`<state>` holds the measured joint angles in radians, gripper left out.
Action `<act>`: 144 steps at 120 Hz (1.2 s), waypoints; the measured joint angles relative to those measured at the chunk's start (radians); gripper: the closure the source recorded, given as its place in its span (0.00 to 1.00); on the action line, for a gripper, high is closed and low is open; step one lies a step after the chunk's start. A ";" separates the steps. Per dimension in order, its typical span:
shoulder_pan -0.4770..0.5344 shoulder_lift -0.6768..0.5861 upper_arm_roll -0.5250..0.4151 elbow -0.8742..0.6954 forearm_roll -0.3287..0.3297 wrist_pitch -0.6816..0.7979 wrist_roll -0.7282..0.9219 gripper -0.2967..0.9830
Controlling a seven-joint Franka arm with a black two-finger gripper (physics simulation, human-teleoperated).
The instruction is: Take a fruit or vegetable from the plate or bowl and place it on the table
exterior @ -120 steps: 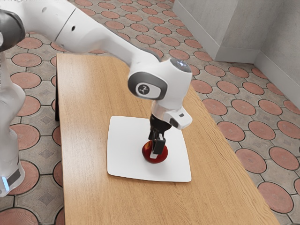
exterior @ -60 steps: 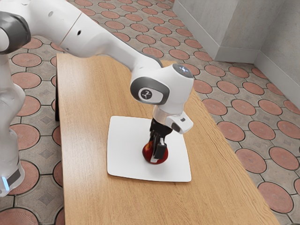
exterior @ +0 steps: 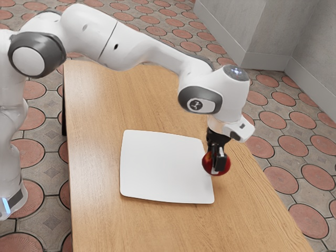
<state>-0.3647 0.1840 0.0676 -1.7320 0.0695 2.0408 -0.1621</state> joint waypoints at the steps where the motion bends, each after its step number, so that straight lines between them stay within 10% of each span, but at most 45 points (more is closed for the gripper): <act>1: 0.000 0.009 0.000 0.013 0.003 0.001 -0.001 0.57; 44: 0.026 0.179 0.000 0.228 0.045 0.091 -0.013 0.61; 63: 0.027 0.186 0.001 0.240 0.024 0.123 0.006 0.36; 92: 0.019 0.112 0.026 0.250 -0.004 0.150 0.004 0.25; 123: -0.017 -0.110 -0.089 0.242 -0.117 0.070 -0.368 0.24; 144: -0.010 -0.104 0.101 0.250 -0.155 0.023 -0.606 0.23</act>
<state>-0.3746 0.0804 0.1690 -1.4823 -0.0859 2.0635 -0.7677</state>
